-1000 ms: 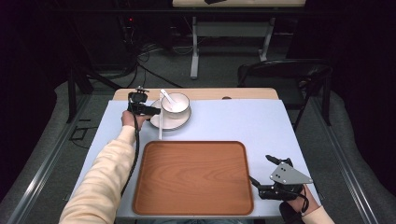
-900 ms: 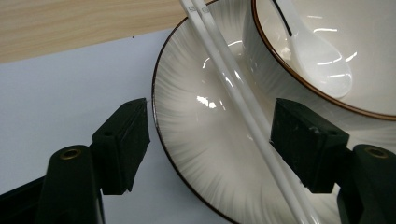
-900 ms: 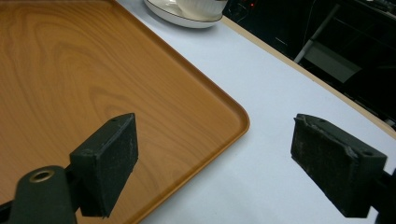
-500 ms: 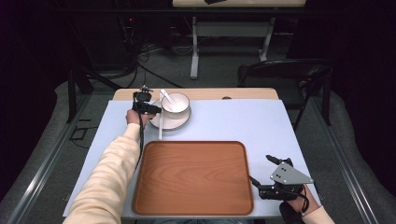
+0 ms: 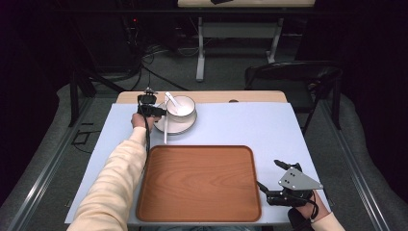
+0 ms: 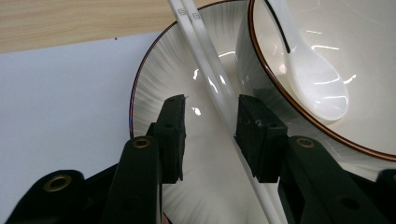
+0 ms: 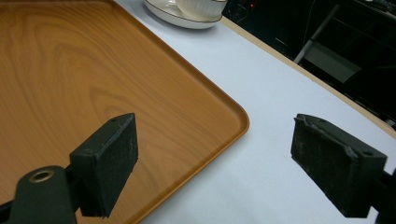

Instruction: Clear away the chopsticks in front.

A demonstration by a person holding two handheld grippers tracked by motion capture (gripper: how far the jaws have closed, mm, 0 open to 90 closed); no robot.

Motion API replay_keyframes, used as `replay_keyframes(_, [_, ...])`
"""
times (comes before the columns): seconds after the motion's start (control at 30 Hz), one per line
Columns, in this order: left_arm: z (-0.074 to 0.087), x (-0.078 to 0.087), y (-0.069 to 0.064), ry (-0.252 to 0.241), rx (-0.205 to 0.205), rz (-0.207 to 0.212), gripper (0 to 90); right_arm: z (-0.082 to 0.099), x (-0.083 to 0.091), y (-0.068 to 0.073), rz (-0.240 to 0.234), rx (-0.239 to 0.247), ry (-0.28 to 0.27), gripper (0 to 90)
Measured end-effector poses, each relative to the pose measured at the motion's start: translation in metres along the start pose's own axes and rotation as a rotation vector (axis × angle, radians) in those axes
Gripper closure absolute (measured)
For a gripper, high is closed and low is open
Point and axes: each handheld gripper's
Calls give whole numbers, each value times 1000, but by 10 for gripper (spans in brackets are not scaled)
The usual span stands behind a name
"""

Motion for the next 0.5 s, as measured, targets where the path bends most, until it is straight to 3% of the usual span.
replay_keyframes(0.3, [3,1,0,13,41,39,640,0,0,0,1,0,0,141])
replay_keyframes(0.5, [6,-6,0,31,42,14,659,0,0,0,1,-1,-1,141])
Point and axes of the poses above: each handheld gripper's, and its own axes: x roughly backward along the jaws, z roughly out of its underside, y roughly to its left, and after that the axes turned 10 degrees about y, right-handed
